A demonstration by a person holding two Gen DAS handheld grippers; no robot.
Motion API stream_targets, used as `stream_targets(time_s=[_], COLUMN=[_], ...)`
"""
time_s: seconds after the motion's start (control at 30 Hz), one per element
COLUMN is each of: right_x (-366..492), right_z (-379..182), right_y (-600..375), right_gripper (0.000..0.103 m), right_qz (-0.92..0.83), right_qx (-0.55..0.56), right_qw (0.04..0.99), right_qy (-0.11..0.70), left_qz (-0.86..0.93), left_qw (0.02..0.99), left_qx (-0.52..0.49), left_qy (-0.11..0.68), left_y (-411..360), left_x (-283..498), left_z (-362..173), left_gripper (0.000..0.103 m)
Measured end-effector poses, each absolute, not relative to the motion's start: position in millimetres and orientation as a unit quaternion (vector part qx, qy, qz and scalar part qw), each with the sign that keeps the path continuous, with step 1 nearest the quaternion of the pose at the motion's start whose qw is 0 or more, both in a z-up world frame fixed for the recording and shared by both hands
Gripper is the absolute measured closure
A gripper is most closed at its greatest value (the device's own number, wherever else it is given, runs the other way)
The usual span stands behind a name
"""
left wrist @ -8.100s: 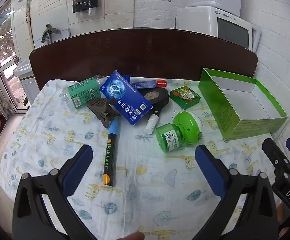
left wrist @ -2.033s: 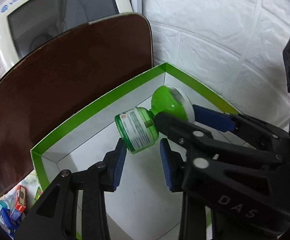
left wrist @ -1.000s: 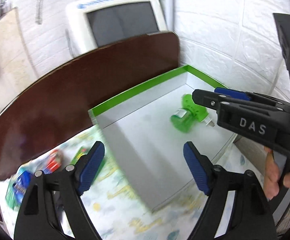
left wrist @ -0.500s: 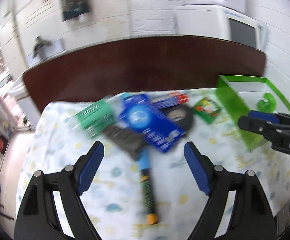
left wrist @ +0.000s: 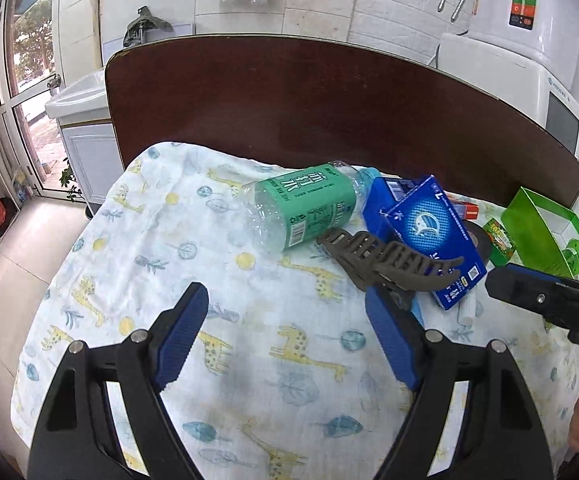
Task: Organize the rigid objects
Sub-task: 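Move the right tool to the dark grey hair claw clip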
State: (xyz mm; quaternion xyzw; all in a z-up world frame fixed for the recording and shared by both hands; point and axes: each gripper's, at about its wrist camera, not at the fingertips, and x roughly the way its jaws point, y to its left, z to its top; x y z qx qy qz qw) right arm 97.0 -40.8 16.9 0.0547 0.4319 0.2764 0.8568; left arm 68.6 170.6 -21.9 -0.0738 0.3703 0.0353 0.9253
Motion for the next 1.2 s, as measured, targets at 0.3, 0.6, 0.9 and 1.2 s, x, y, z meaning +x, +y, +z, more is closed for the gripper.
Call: stream_targets(time_s=[0.3, 0.6, 0.9, 1.2], right_x=[124, 123, 108, 102], right_z=[-5, -7, -29, -28], right_y=[0, -8, -30, -39], right_gripper=[0.054, 0.068, 0.069, 0.069], right_qz=[0.252, 0.226, 0.242, 0.256], right_qx=[0.094, 0.072, 0.019, 0.05], right_qw=[0.834, 0.854, 0.853, 0.854], right_qy=[0.481, 0.463, 0.463, 0.451], left_qz=[0.005, -0.029, -0.073, -0.071], left_qw=[0.917, 0.922, 0.935, 0.924], left_qx=[-0.114, -0.1, -0.085, -0.12], left_qy=[0.383, 0.374, 0.336, 0.357], left_y=[194, 185, 174, 190], left_x=[94, 101, 83, 99], left_z=[-40, -33, -11, -11], left_gripper=[0.024, 0.024, 0.023, 0.024])
